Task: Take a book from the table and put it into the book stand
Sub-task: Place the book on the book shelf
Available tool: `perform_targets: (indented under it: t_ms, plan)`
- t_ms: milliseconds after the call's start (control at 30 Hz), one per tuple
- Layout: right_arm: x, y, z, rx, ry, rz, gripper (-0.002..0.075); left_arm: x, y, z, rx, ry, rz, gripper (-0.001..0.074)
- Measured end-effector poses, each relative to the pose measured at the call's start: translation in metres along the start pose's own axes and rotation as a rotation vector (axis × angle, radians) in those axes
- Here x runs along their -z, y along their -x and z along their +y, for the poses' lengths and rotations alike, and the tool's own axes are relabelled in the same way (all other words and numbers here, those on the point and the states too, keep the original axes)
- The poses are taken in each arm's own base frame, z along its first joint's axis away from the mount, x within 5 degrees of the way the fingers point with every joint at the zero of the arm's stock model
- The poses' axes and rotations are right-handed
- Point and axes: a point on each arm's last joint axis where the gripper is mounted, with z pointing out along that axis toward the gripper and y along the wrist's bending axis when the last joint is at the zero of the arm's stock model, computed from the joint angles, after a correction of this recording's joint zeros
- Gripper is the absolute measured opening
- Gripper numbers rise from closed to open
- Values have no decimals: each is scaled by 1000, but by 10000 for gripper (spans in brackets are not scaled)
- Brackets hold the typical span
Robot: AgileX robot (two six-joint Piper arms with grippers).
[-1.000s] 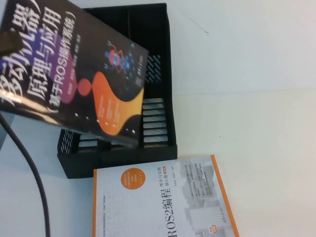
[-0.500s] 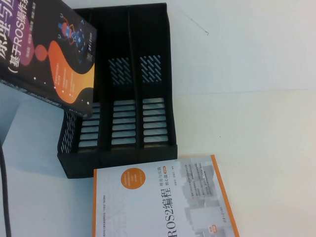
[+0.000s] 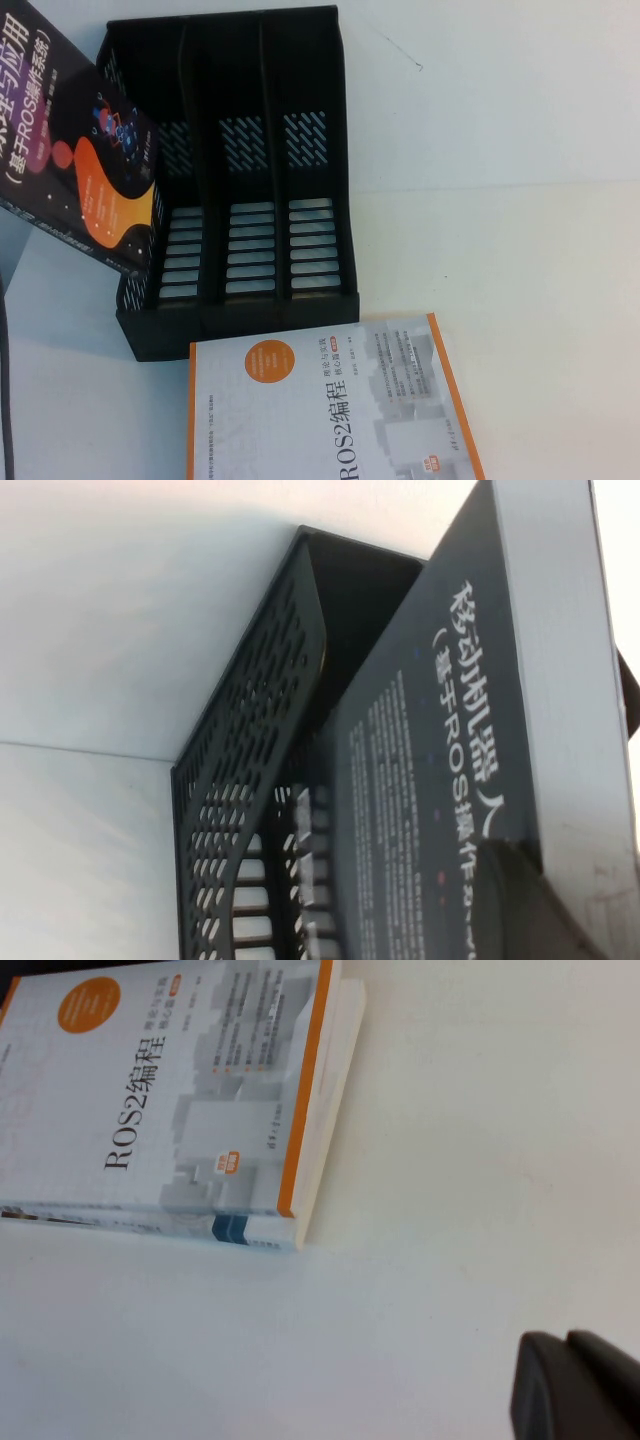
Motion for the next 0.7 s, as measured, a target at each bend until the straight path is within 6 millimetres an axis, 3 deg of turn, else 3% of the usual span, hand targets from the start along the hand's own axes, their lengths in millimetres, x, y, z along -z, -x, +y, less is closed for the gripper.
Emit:
perform_targets:
  t_ms: [333,700]
  plan:
    - [0,0,0,0,0,0,8,-11,1,9,21,7,11,112]
    - [0,0,-1,6,-8,-3,8,-38,0,33,76,30,45,112]
